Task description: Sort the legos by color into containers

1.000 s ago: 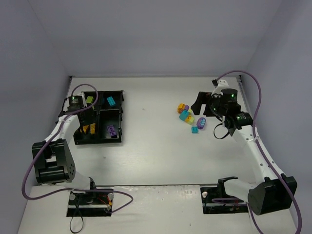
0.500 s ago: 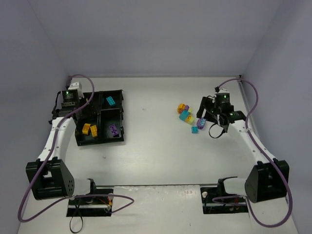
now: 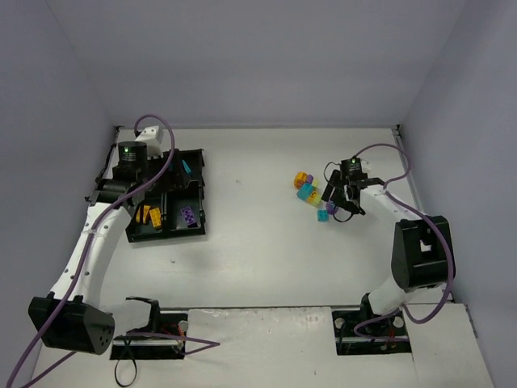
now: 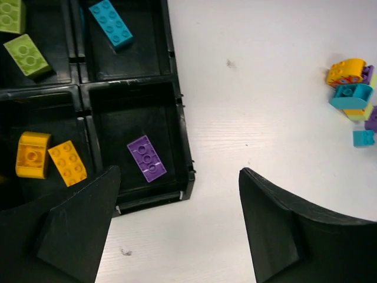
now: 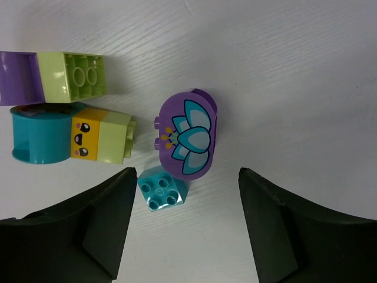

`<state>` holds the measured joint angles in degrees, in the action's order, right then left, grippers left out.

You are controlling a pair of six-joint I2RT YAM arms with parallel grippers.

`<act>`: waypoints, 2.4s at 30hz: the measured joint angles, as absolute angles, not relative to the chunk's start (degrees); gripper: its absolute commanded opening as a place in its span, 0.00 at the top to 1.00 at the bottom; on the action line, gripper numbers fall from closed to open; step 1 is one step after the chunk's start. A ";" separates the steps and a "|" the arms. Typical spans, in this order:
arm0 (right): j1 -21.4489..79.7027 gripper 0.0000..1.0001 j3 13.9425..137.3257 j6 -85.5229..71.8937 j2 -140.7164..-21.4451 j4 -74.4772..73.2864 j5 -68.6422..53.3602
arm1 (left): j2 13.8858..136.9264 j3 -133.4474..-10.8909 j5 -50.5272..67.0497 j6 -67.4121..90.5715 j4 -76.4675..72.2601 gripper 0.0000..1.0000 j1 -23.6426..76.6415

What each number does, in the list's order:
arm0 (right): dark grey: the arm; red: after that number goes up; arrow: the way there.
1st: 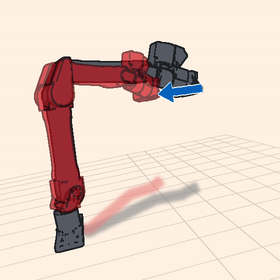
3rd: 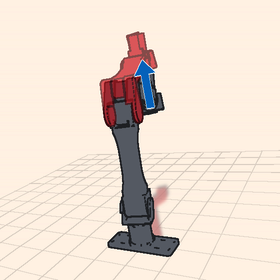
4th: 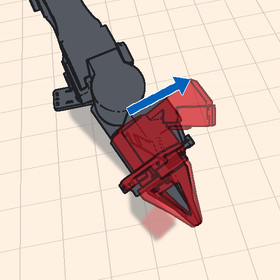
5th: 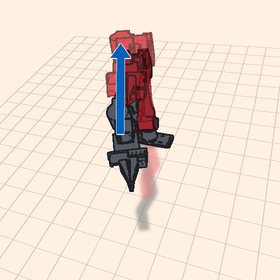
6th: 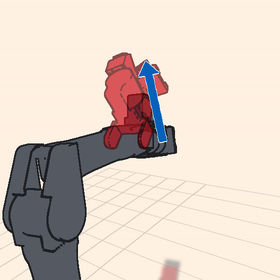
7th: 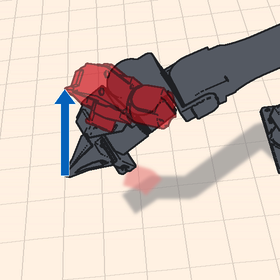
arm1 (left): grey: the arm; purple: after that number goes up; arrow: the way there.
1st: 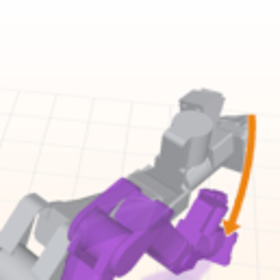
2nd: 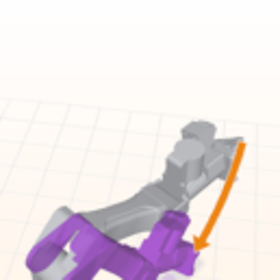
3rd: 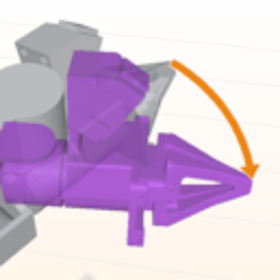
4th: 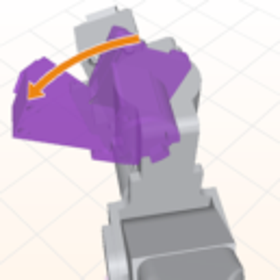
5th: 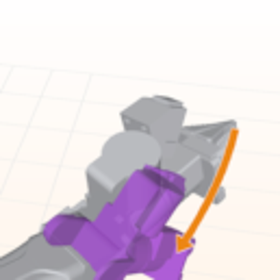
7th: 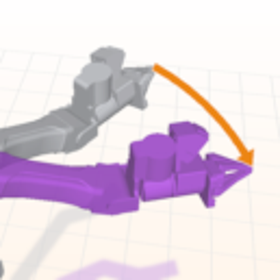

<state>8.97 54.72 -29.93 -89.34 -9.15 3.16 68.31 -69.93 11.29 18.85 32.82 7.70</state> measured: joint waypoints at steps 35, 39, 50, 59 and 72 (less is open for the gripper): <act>23.22 1.00 52.53 -11.35 -80.53 3.70 5.43 | 66.46 -71.07 26.02 25.10 32.51 0.18 13.21; 29.47 1.00 49.56 -4.45 -70.30 10.55 -0.60 | 67.33 -74.43 30.04 28.40 29.74 0.17 13.65; 38.28 0.98 48.42 5.30 -66.65 16.27 -13.30 | 73.93 -78.94 34.04 34.89 21.06 0.17 22.28; 39.99 0.97 50.70 6.48 -67.42 18.00 -17.32 | 79.61 -80.38 32.03 35.14 19.88 0.18 27.66; 40.23 0.96 50.72 6.48 -68.58 19.11 -18.50 | 84.47 -82.72 31.18 32.93 20.71 0.33 32.27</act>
<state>40.23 50.72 6.48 -68.58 19.11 -18.50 84.47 -82.72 31.18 32.93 20.71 32.27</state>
